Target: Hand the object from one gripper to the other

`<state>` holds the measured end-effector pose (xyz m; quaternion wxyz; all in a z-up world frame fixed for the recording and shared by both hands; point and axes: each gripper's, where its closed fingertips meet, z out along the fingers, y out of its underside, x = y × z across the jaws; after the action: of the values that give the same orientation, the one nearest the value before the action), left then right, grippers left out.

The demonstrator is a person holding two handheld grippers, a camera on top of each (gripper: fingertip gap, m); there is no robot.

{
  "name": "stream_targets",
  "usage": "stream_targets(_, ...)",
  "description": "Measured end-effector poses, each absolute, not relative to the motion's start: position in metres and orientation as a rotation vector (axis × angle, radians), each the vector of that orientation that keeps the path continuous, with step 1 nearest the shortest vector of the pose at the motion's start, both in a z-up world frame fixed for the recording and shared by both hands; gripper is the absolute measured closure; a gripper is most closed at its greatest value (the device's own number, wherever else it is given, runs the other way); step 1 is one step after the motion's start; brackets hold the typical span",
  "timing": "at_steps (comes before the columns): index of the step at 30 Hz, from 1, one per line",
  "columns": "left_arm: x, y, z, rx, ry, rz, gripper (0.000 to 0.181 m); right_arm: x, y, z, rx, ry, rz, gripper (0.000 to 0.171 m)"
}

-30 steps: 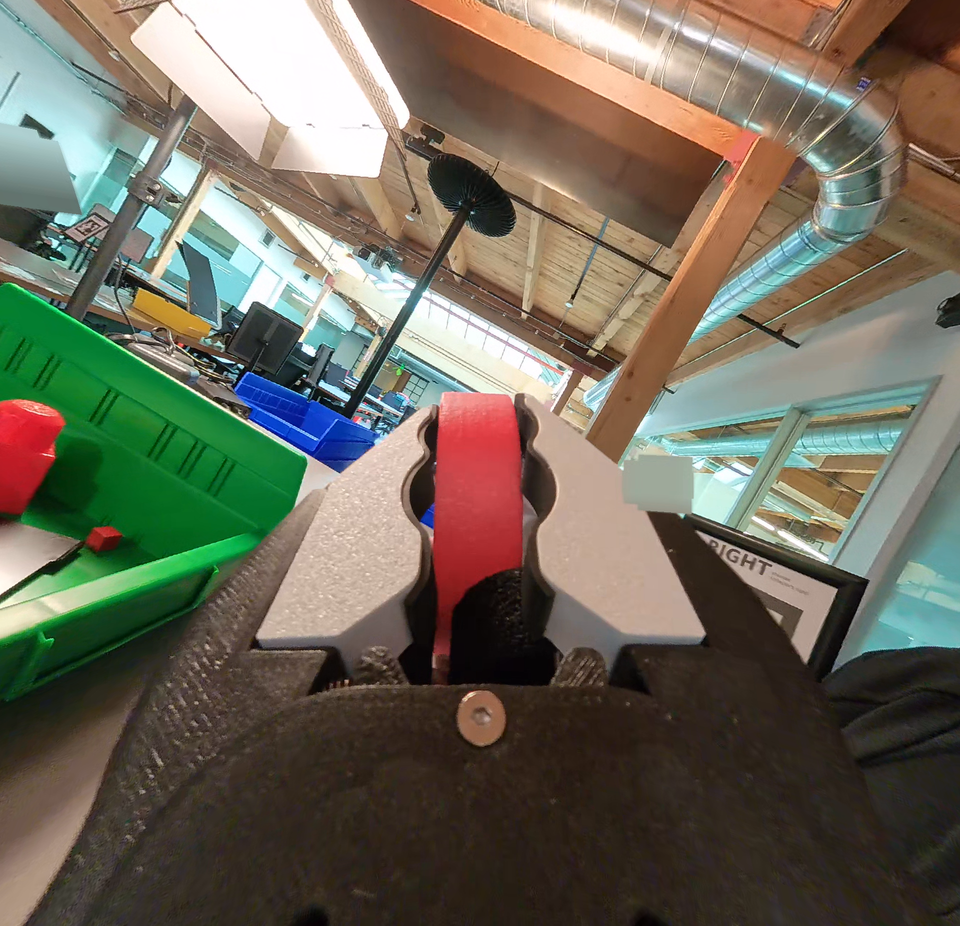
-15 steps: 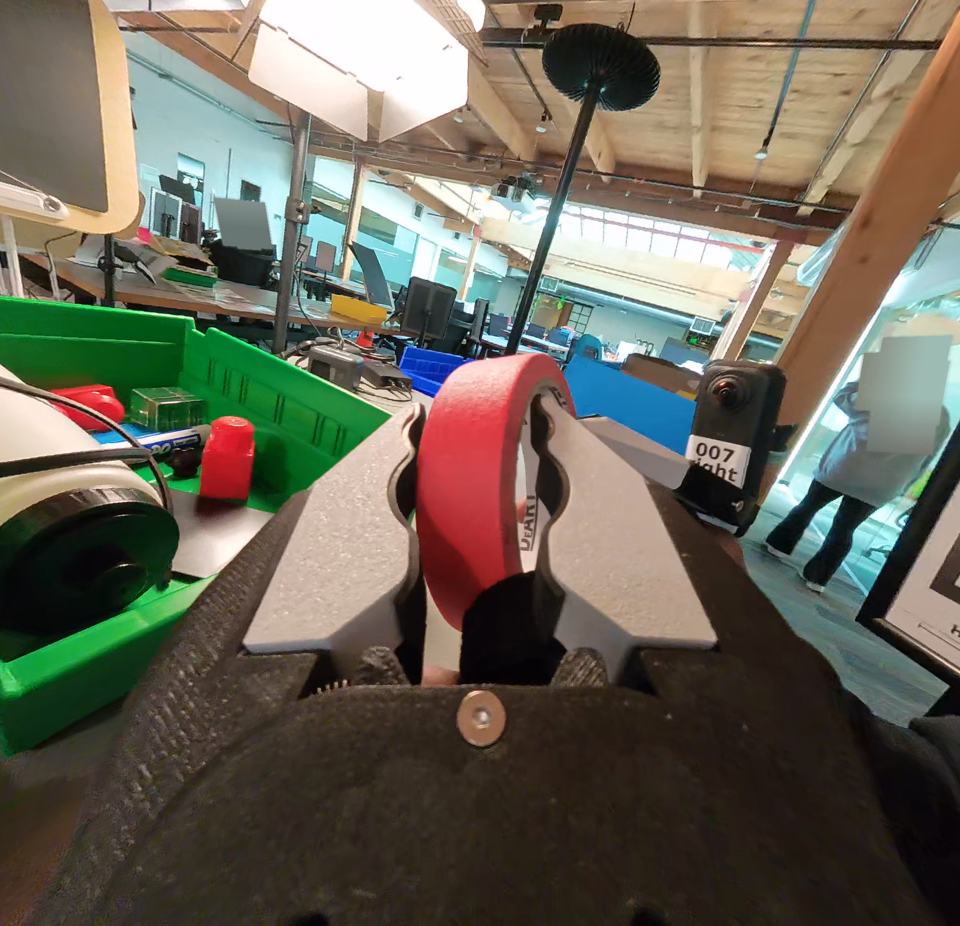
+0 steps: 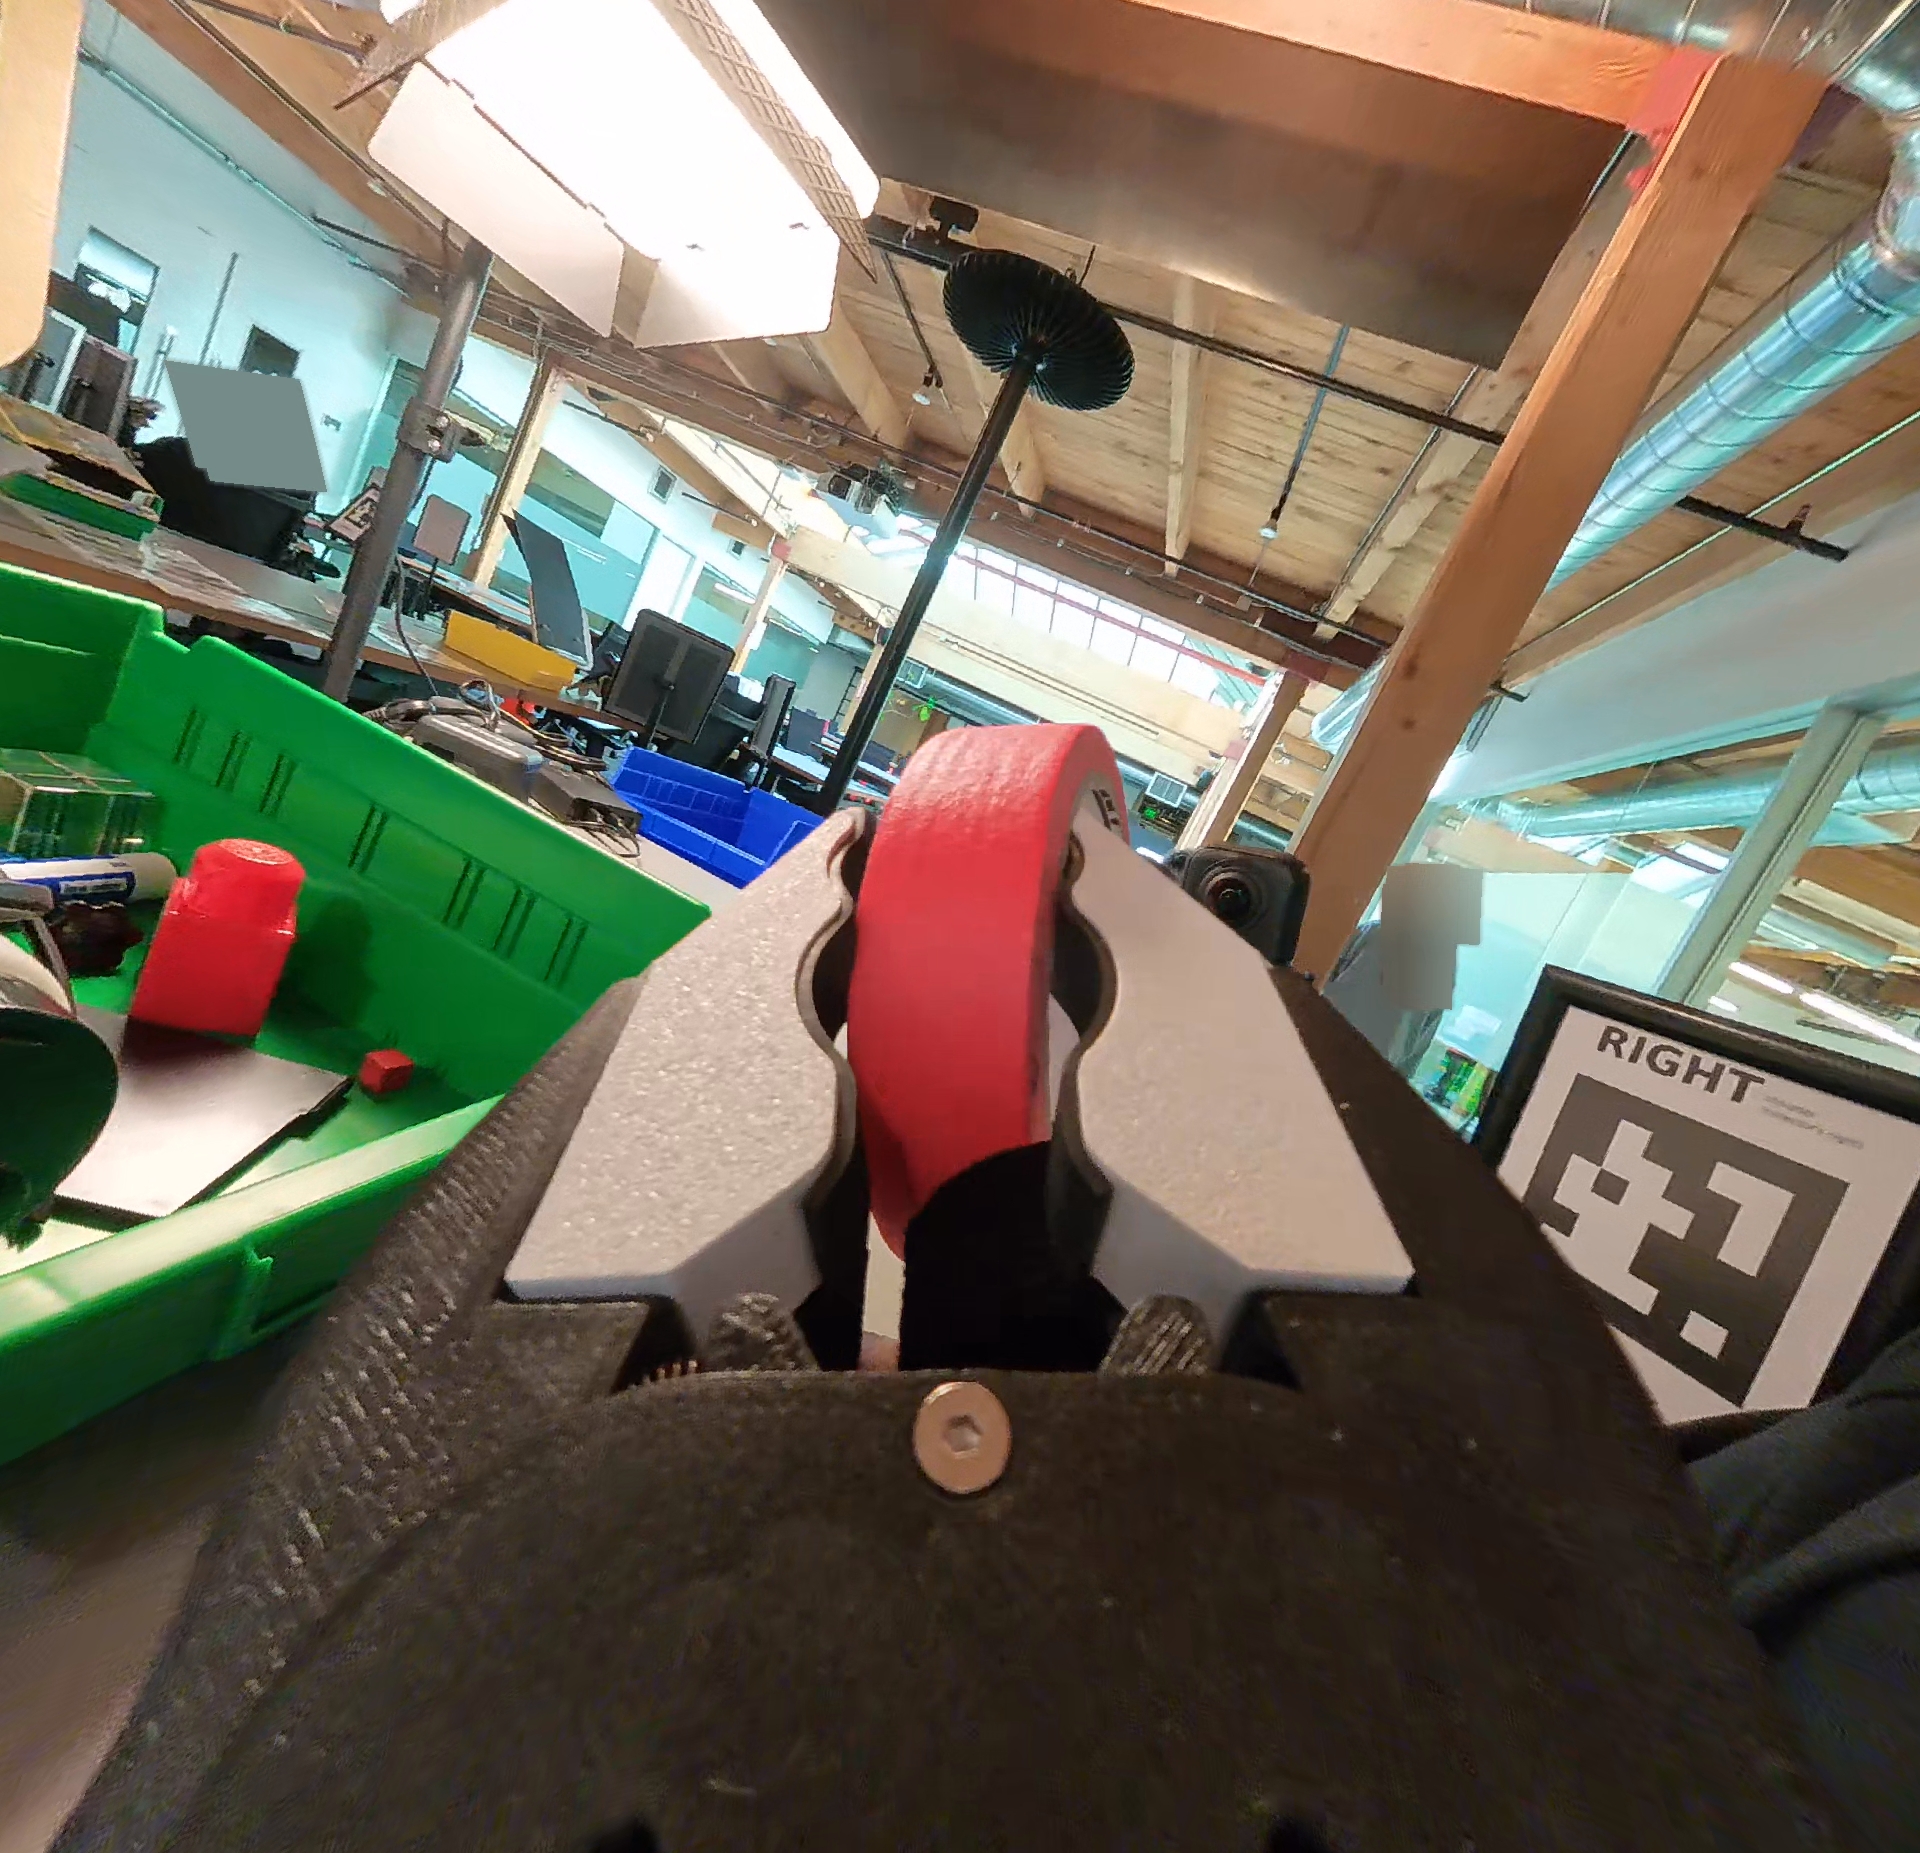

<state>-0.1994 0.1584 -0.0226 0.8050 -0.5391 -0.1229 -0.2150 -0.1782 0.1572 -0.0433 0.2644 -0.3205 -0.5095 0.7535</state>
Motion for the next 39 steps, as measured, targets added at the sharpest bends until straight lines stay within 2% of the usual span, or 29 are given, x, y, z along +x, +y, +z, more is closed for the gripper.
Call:
stream_targets(5,-0.193,0.16,-0.02,-1.155,-0.233,-0.442,0.144,-0.175,0.161,-0.038,-0.857,-1.346,2.083,0.14)
stream_targets(8,-0.191,0.158,-0.018,-1.149,-0.214,-0.457,0.15,-0.173,0.158,-0.036,-0.836,-1.338,2.107,0.139)
stream_targets(12,-0.197,0.15,-0.011,-1.077,-0.239,-0.494,0.151,-0.174,0.147,-0.043,-0.834,-1.413,2.09,0.129)
stream_targets(14,-0.201,0.147,-0.009,-1.042,-0.262,-0.529,0.15,-0.173,0.142,-0.046,-0.819,-1.453,2.084,0.14)
stream_targets(20,-0.201,0.15,-0.01,-1.046,-0.278,-0.548,0.14,-0.174,0.145,-0.047,-0.808,-1.454,2.031,0.14)
stream_targets(22,-0.201,0.149,-0.011,-1.055,-0.267,-0.54,0.149,-0.173,0.147,-0.043,-0.806,-1.42,2.048,0.139)
stream_targets(25,-0.201,0.147,-0.008,-1.036,-0.266,-0.536,0.149,-0.175,0.146,-0.044,-0.814,-1.425,2.031,0.127)
stream_targets(28,-0.198,0.148,-0.007,-1.034,-0.258,-0.569,0.15,-0.173,0.129,-0.058,-0.78,-1.564,1.981,0.14)
stream_targets(31,-0.197,0.151,-0.009,-1.053,-0.261,-0.546,0.145,-0.176,0.134,-0.058,-0.78,-1.553,1.931,0.14)
stream_targets(35,-0.186,0.158,-0.014,-1.108,-0.224,-0.574,0.132,-0.17,0.146,-0.041,-0.78,-1.435,2.058,0.141)
stream_targets(39,-0.175,0.164,-0.019,-1.164,-0.176,-0.591,0.133,-0.163,0.158,-0.026,-0.77,-1.315,2.181,0.141)
